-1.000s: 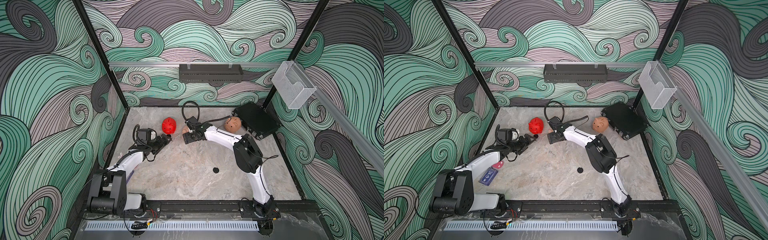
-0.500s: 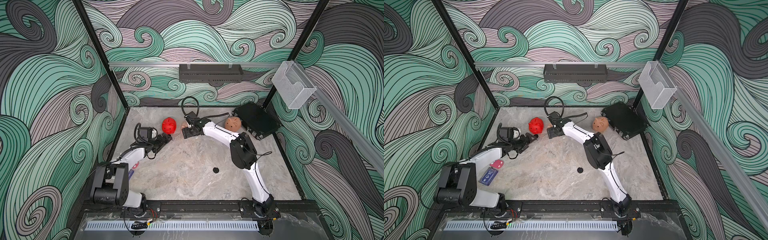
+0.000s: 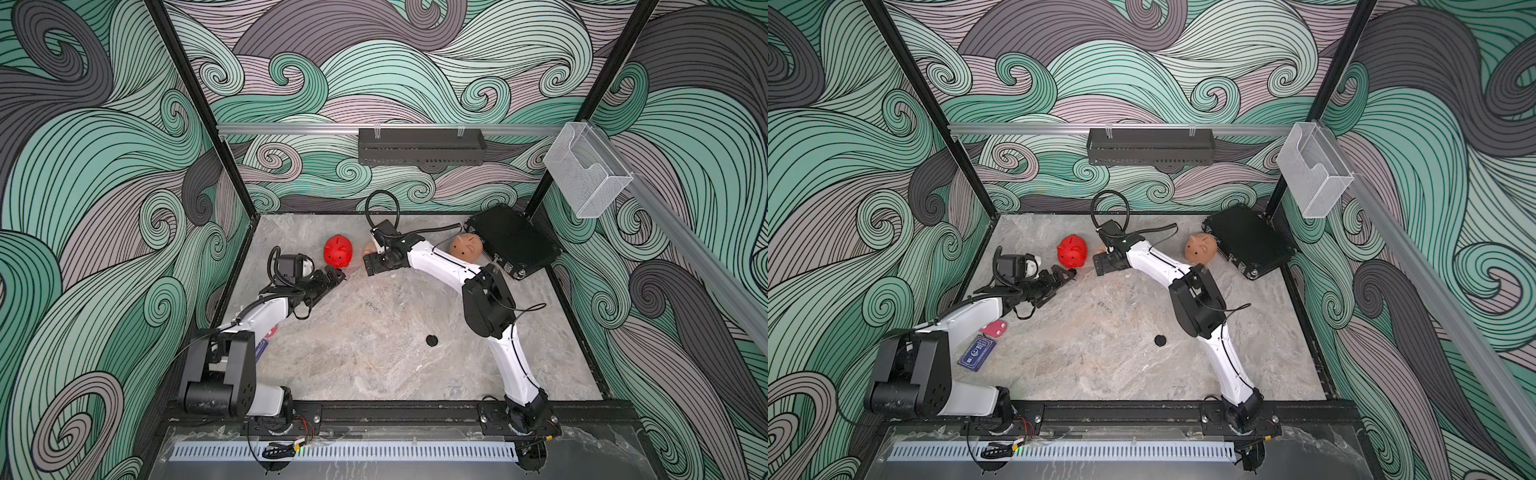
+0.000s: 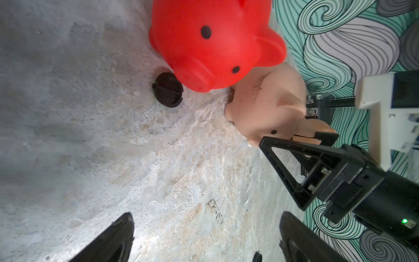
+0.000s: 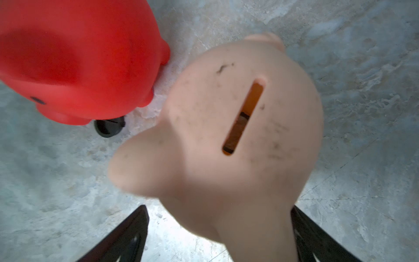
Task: Open piggy banks
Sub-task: Move the piggy bank to the center of the board, then pick up the lid from the center of the board.
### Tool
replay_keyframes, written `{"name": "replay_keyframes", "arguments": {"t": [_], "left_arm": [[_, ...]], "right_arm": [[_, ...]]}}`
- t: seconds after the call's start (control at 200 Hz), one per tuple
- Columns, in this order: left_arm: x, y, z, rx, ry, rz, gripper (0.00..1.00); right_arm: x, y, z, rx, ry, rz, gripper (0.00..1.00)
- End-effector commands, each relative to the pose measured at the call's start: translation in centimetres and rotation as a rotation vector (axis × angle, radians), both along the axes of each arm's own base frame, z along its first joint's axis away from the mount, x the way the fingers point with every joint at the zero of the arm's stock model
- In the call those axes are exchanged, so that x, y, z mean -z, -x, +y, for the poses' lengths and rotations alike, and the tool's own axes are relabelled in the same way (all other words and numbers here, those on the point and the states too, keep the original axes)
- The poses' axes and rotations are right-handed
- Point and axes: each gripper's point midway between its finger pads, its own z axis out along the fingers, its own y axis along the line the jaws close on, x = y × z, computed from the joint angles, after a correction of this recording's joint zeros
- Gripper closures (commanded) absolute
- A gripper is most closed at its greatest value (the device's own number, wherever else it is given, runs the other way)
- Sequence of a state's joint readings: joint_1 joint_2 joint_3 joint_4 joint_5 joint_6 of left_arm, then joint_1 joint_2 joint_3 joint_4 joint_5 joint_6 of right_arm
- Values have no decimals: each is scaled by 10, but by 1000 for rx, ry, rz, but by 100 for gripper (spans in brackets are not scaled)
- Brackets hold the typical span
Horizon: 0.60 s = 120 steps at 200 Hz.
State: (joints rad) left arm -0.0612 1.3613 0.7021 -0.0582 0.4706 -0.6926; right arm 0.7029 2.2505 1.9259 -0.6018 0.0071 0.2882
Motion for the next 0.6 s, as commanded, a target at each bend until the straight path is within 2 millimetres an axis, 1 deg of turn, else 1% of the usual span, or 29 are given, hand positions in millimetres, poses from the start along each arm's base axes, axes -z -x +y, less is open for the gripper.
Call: {"name": "replay_keyframes", "arguments": {"t": [0.0, 0.01, 0.02, 0.03, 0.075, 0.165, 0.18, 0.295, 0.37, 0.425, 0.515, 0.595], "left_arm": [[-6, 18, -7, 46, -1, -33, 1], [-7, 20, -8, 51, 0, -36, 1], [-6, 22, -10, 56, -1, -37, 2], [-6, 24, -11, 61, -2, -37, 1], [-4, 33, -19, 93, -3, -48, 1], [1, 53, -37, 151, -7, -53, 2], [3, 57, -41, 162, -10, -52, 2], [14, 81, -67, 242, -30, -60, 6], [20, 92, -83, 280, -13, -65, 10], [24, 98, -96, 308, -5, -65, 12], [30, 106, -116, 353, -25, -64, 15], [33, 111, -136, 393, -34, -67, 17]], "right_arm": [[-63, 18, -4, -17, -118, -62, 6], [-67, 21, -6, -15, -126, -67, 6], [-66, 23, -9, -11, -125, -65, 6], [-69, 26, -11, -8, -132, -70, 6], [-73, 38, -22, 7, -144, -74, 6], [-68, 66, -52, 58, -129, -60, 10], [-64, 71, -58, 64, -120, -51, 10], [-53, 110, -98, 104, -92, -34, 13], [-43, 135, -123, 132, -72, -13, 16], [-35, 150, -138, 158, -56, 8, 19], [-19, 175, -157, 178, -40, 61, 26], [-6, 191, -166, 189, -33, 102, 34]]}}
